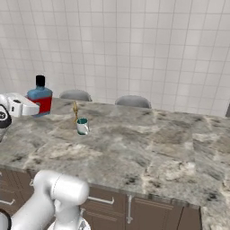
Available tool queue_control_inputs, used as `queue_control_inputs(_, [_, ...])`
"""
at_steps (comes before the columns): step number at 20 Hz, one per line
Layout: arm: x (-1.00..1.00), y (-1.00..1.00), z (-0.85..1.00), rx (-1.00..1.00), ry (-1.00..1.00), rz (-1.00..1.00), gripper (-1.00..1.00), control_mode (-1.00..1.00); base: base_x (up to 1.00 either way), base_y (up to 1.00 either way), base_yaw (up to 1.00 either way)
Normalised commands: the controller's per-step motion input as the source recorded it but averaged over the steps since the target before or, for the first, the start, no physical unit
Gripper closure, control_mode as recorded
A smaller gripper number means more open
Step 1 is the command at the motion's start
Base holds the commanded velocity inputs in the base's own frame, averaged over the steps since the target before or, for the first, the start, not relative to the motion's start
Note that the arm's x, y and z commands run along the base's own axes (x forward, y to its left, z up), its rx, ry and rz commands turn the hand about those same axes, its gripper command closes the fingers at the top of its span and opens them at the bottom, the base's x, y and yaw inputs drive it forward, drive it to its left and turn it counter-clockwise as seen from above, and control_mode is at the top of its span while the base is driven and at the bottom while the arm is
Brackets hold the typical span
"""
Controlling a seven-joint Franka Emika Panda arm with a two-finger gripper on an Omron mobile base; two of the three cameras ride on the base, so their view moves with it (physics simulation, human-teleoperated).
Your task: Open the cabinet directly in front. Then move the liquor and the mug to the dining counter with the candle on it.
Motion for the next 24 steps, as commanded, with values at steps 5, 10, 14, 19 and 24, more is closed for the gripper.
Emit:
queue_control_inputs(5, [0.0, 0.02, -0.22, -0.02, 0.02, 0.0, 1.0, -1.0, 0.0, 0.0, 0.0])
queue_control_inputs(10, [0.0, 0.05, -0.58, -0.06, 0.06, 0.0, 1.0, -1.0, 0.0, 0.0, 0.0])
queue_control_inputs(14, [0.03, 0.02, -0.5, -0.08, 0.04, 0.0, 1.0, -1.0, 0.0, 0.0, 0.0])
queue_control_inputs(19, [0.22, 0.0, -0.37, -0.09, 0.01, 0.0, 1.0, -1.0, 0.0, 0.0, 0.0])
queue_control_inputs(24, [0.33, 0.04, -0.37, -0.08, 0.02, 0.0, 1.0, -1.0, 0.0, 0.0, 0.0])
